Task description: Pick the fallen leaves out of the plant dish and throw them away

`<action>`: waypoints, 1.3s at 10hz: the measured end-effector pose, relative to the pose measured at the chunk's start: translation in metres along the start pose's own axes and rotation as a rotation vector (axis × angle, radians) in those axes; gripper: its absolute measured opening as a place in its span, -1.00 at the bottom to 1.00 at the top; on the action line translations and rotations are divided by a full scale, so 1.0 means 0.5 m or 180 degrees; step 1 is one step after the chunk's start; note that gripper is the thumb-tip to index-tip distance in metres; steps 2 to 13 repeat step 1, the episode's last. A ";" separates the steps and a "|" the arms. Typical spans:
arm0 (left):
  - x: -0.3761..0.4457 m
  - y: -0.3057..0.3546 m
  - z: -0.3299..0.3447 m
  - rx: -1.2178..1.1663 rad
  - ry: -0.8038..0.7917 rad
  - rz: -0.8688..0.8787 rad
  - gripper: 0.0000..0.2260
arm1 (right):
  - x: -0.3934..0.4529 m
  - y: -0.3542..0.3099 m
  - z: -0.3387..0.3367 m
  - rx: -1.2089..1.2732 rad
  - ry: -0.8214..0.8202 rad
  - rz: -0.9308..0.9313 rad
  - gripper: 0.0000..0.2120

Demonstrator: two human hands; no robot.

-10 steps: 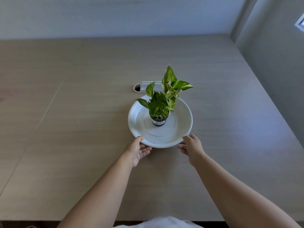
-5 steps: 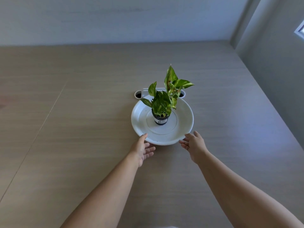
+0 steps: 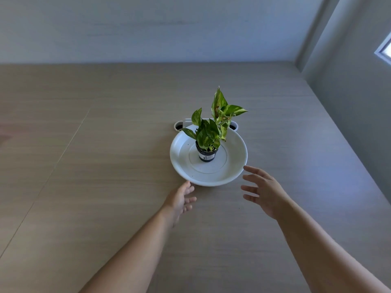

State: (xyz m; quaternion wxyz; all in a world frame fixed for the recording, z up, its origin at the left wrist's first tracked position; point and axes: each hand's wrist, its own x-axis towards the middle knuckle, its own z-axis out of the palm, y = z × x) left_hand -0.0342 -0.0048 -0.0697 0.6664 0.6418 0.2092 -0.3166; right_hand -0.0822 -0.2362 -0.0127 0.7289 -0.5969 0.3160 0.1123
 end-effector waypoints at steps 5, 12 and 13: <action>-0.044 -0.052 -0.026 0.0286 0.0091 -0.0009 -0.74 | -0.089 -0.078 -0.042 0.0524 -0.0674 -0.0483 -0.57; -0.044 -0.052 -0.026 0.0286 0.0091 -0.0009 -0.74 | -0.089 -0.078 -0.042 0.0524 -0.0674 -0.0483 -0.57; -0.044 -0.052 -0.026 0.0286 0.0091 -0.0009 -0.74 | -0.089 -0.078 -0.042 0.0524 -0.0674 -0.0483 -0.57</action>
